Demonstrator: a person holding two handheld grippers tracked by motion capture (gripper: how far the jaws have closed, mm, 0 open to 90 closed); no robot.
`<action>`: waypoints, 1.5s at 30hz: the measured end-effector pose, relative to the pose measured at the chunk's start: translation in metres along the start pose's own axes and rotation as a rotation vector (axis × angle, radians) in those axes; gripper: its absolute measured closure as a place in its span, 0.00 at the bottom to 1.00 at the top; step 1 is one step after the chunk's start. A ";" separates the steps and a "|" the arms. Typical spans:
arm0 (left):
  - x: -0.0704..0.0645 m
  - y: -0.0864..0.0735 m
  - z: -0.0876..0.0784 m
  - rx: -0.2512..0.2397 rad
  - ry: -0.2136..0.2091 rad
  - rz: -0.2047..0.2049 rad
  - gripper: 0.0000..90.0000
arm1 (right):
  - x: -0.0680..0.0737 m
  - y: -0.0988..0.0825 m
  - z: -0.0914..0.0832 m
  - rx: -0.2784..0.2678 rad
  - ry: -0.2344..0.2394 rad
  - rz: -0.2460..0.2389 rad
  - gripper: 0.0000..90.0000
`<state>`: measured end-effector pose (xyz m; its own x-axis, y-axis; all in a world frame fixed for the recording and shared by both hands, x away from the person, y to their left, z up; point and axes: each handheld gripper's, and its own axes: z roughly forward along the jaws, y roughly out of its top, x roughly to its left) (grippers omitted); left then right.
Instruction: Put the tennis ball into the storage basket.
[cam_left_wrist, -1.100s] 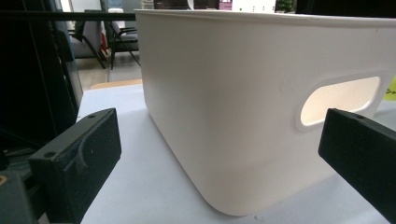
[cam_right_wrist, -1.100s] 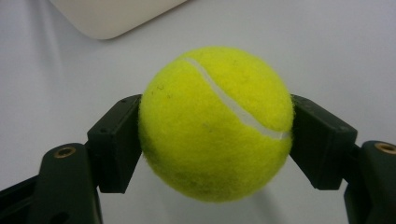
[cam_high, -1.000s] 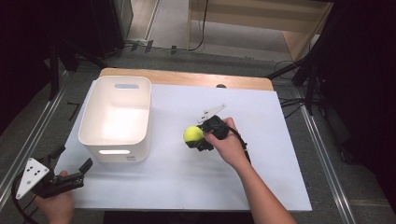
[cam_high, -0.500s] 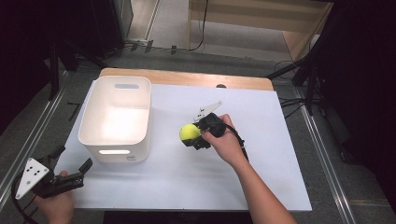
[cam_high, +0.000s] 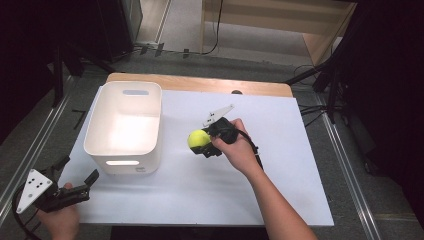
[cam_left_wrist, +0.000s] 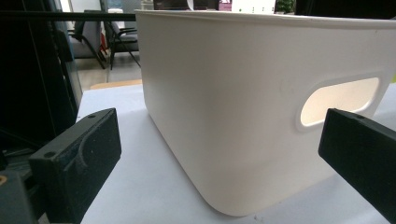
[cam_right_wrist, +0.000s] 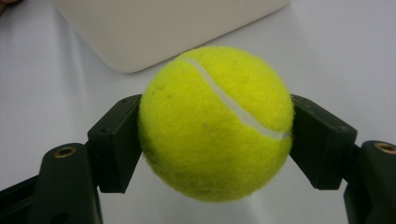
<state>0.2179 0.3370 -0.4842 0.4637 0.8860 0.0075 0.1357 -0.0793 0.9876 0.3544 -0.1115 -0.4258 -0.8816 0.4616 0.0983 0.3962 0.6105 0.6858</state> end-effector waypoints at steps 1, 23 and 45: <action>0.000 0.000 0.000 -0.001 0.000 -0.002 0.00 | 0.000 0.001 0.000 0.001 0.003 -0.003 0.27; 0.000 0.000 0.000 -0.003 -0.003 -0.003 0.00 | 0.008 0.030 0.002 -0.029 0.026 -0.038 0.27; 0.000 0.000 0.000 -0.001 -0.004 -0.002 0.00 | 0.011 0.053 0.000 -0.053 0.043 -0.060 0.27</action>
<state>0.2177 0.3375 -0.4839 0.4665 0.8845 0.0045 0.1359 -0.0767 0.9877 0.3652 -0.0743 -0.3885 -0.9142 0.3959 0.0859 0.3286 0.6007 0.7288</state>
